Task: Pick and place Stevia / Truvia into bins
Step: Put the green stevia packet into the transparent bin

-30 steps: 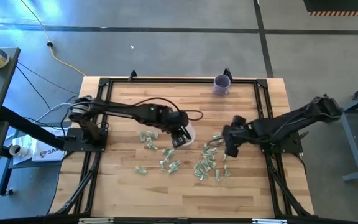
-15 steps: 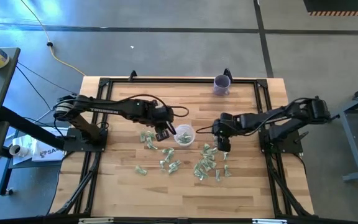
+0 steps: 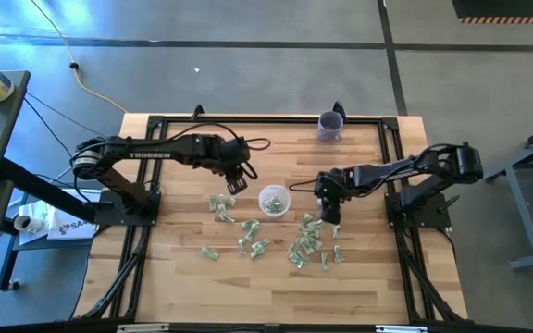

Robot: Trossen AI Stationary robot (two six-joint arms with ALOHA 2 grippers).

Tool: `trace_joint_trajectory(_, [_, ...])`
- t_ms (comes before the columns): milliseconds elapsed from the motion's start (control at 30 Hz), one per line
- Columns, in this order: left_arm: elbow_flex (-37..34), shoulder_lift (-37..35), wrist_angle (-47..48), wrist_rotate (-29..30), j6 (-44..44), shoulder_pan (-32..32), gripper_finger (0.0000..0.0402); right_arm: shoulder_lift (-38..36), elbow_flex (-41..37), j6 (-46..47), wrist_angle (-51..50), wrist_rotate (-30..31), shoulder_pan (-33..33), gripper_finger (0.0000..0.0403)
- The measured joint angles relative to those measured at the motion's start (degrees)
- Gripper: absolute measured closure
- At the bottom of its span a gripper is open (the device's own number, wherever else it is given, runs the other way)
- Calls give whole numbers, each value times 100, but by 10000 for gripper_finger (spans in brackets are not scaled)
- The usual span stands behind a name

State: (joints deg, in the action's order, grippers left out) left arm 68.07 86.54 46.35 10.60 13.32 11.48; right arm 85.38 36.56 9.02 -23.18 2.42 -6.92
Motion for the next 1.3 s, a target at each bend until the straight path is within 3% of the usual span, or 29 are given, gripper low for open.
trace_joint_trajectory(267, [-2,-3,164,-449,123,52,229,0,30,-2,7,-86,-352,392])
trace_joint_trajectory(400, [-334,-258,151,-456,564,-33,229,-30,453,101,-216,-196,-324,391])
trace_joint_trajectory(600, [-1502,-1300,-730,-491,1649,-228,229,-339,1679,-129,-318,-319,-148,399])
trace_joint_trajectory(733, [-2301,-1980,-1265,-422,2283,-339,229,-107,2455,-433,-304,-923,-155,400])
trace_joint_trajectory(900, [-3125,-2405,-1257,-469,3137,-371,229,815,3176,-815,-273,-1853,-147,401])
trace_joint_trajectory(1100, [-3403,-2380,-1151,-711,4015,-418,229,1792,3809,-836,-684,-1662,-61,355])
trace_joint_trajectory(1300, [-3403,-2350,-1121,-441,4280,-519,214,1778,4205,-1018,-1288,-922,41,241])
